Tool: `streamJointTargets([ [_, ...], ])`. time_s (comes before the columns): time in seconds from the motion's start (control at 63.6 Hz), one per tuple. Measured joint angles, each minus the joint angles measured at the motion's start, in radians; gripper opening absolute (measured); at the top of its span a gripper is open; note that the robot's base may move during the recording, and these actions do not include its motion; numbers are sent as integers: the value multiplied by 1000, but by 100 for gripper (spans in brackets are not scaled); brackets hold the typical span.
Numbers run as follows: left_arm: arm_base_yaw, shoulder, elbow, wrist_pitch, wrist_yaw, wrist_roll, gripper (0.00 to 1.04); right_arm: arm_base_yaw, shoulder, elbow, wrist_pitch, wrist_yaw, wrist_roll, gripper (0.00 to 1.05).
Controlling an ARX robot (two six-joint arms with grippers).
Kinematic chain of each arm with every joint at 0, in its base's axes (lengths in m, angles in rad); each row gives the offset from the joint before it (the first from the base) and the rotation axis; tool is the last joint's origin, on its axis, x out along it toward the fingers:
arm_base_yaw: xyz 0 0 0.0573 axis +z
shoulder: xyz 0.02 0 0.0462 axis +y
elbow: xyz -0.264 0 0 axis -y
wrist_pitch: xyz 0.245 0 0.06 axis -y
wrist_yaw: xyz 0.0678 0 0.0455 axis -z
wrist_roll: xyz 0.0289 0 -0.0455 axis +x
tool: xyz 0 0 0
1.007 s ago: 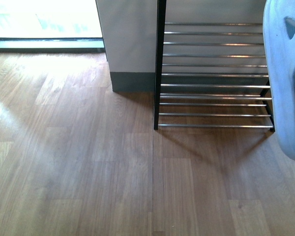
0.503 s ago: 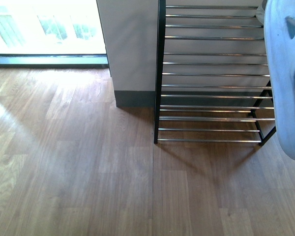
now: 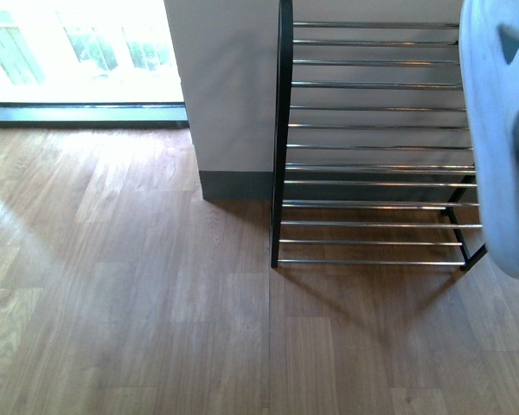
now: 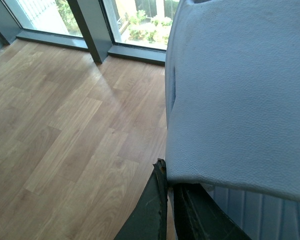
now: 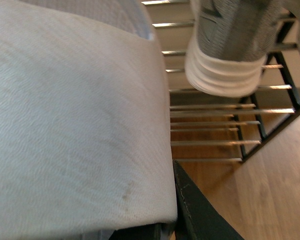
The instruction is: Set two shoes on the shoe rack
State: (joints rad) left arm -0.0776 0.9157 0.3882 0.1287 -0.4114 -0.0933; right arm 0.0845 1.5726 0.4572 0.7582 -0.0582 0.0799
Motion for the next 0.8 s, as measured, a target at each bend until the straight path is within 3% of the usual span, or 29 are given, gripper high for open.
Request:
streamJointTargets([
  [0.063, 0, 0, 0, 0, -1, 0, 2, 1, 25, -5, 148, -75, -5, 1],
  [0.11, 0, 0, 0, 0, 0, 0, 2, 9, 30, 19, 154, -82, -2, 1],
  [0.362, 0, 0, 0, 0, 0, 0, 2, 92, 88, 308, -139, 19, 11, 1],
  [0.582, -1, 0, 0, 0, 0, 0, 2, 177, 306, 669, -421, 210, -6, 1],
  [0.802, -1, 0, 0, 0, 0, 0, 2, 190, 568, 1019, -602, 433, -92, 1],
])
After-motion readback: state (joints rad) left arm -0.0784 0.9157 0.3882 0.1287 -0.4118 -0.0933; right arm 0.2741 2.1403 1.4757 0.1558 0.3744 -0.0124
